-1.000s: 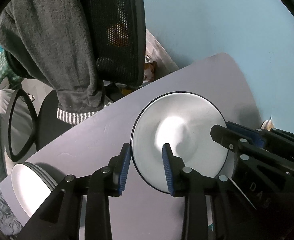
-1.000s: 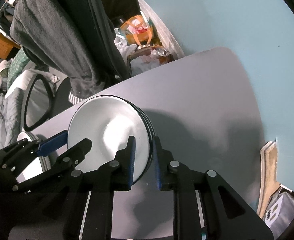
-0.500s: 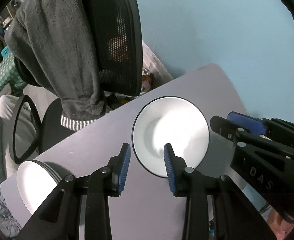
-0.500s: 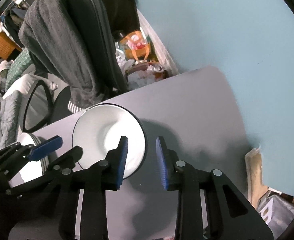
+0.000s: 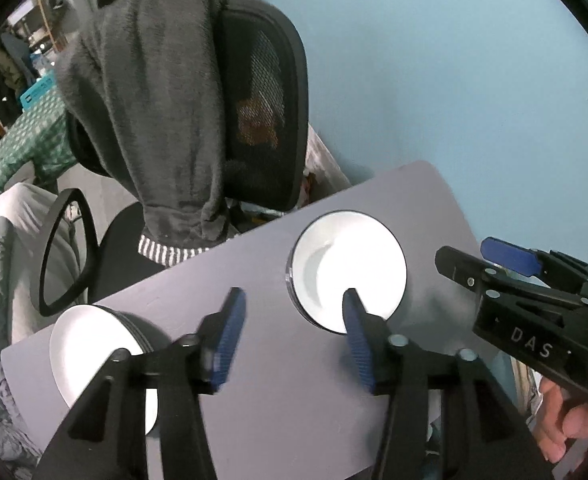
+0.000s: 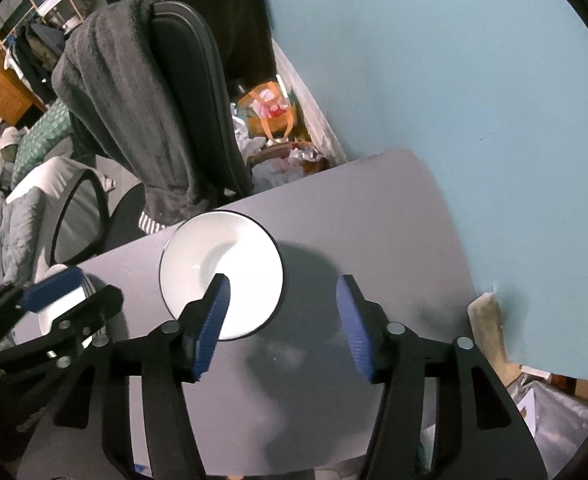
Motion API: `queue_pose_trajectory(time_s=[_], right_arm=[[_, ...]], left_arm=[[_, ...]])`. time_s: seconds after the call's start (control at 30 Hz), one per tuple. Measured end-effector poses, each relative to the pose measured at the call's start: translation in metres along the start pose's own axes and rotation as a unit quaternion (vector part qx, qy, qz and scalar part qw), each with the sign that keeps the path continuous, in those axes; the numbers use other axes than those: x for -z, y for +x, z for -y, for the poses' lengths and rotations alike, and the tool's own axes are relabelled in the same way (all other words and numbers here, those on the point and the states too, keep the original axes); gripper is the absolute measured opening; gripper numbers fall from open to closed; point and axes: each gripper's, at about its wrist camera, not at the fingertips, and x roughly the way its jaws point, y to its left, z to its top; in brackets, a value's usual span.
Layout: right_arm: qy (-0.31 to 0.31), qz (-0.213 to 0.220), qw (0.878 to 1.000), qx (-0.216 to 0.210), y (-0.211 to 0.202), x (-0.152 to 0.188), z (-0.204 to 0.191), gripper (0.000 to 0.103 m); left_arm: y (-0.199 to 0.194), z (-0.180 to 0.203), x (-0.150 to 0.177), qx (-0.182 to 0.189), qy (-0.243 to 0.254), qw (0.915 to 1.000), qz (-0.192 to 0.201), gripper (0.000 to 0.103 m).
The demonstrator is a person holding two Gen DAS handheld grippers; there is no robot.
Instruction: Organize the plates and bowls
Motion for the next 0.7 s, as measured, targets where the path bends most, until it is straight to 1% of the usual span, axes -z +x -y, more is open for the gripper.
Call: queue_pose_trajectory(time_s=[0.07,0.13,0.23,0.27,0.33,0.5,0.6,0.7], right_arm=[[-0.002,0.004,1.000,0.001,-0.005,0.002,-0.001,0.058],[-0.006,0.007,1.000,0.003,-0.011,0.004,-0.003,0.061],[-0.011,0.012,1.000,0.005,-0.018,0.007,-0.006,0.063],[-0.014,0.015,1.000,0.004,-0.021,0.008,-0.007,0.063],[-0.018,0.021,1.000,-0.003,-0.027,0.010,-0.010,0.063],[-0.032,0.035,0.999,-0.011,-0.039,0.016,-0.019,0.063],[-0.035,0.043,0.998,-0.020,-0.043,0.019,-0.022,0.064],[-0.034,0.043,0.998,-0.029,-0.043,0.023,-0.026,0.066]], left_arm=[[-0.008,-0.004,0.001,0.001,-0.001,1.0000,0.004,0.052],[-0.016,-0.010,0.003,0.000,-0.003,0.9999,0.010,0.053],[-0.028,-0.020,0.008,-0.005,-0.008,0.9997,0.023,0.064],[-0.032,-0.023,0.010,-0.007,-0.011,0.9995,0.029,0.065],[-0.038,-0.030,0.014,-0.011,-0.018,0.9992,0.035,0.065],[-0.049,-0.047,0.026,-0.002,-0.044,0.9985,0.033,0.065],[-0.057,-0.059,0.034,-0.003,-0.065,0.9972,0.036,0.065],[-0.066,-0.073,0.044,-0.006,-0.083,0.9958,0.039,0.065]])
